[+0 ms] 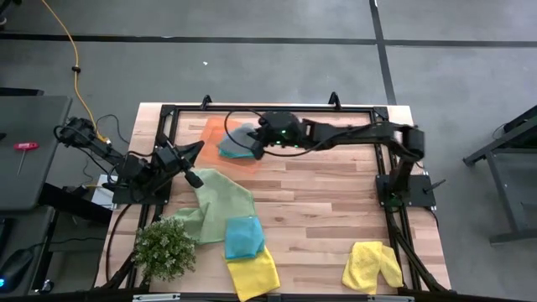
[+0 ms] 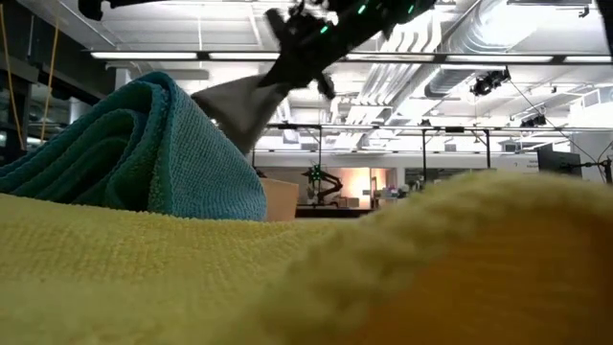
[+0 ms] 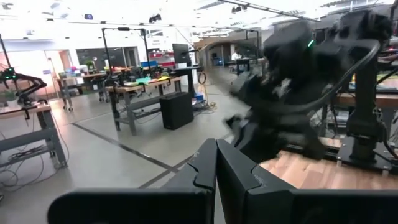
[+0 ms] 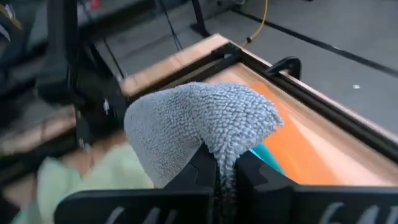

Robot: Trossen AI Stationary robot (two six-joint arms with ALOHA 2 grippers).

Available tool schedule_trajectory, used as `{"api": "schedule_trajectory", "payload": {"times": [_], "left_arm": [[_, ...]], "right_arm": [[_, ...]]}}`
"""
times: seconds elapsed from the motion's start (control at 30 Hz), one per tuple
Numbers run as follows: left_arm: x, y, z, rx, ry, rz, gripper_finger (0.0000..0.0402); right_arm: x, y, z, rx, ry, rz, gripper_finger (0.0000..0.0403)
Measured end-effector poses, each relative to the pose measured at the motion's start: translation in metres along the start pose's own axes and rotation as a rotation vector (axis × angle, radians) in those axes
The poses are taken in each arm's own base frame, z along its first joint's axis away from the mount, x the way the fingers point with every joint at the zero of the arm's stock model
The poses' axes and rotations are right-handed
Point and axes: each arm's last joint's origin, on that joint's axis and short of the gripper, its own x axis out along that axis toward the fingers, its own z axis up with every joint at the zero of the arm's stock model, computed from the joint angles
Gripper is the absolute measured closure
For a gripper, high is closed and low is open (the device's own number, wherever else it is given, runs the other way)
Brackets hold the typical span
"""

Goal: Fold microfiber towels
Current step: Put the gray microfiber cloth into the orange bin

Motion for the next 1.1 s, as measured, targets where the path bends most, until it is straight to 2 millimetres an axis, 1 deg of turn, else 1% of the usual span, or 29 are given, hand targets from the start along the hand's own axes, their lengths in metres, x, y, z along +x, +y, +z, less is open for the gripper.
{"api": "schedule_trajectory", "payload": {"times": [0.1,0.23,0.33,0.43,0.53,0.7,0.87,1.0,1.1], "left_arm": [[-0.001,-0.001,0.0,0.0,-0.001,-0.008,0.0401],[-0.003,-0.001,0.0,-0.001,-0.002,-0.022,0.0401],[-0.004,-0.002,0.001,-0.002,-0.003,-0.035,0.0401],[-0.006,-0.003,0.001,-0.003,-0.003,-0.044,0.0401],[-0.007,-0.003,0.001,0.003,0.001,-0.04,0.0401],[-0.007,-0.003,0.001,0.004,0.009,-0.023,0.0401],[-0.007,-0.003,0.001,0.003,0.01,-0.02,0.0401],[-0.007,-0.003,0.001,0.002,0.01,-0.019,0.0401],[-0.007,-0.003,0.001,0.002,0.01,-0.02,0.0401]], "right_arm": [[0.026,-0.001,-0.014,0.097,-0.063,0.016,0.0403],[0.056,0.0,-0.039,0.23,-0.132,0.017,0.0403],[0.072,0.0,-0.058,0.323,-0.143,0.017,0.0403],[0.081,0.003,-0.075,0.368,-0.122,-0.019,0.0403],[0.084,0.009,-0.088,0.37,-0.093,-0.062,0.0403],[0.08,0.012,-0.105,0.319,-0.041,-0.253,0.0403],[0.078,0.01,-0.115,0.314,0.039,-0.31,0.0399],[0.078,0.009,-0.115,0.311,0.043,-0.315,0.0379],[0.077,0.008,-0.115,0.294,0.065,-0.311,0.0352]]}}
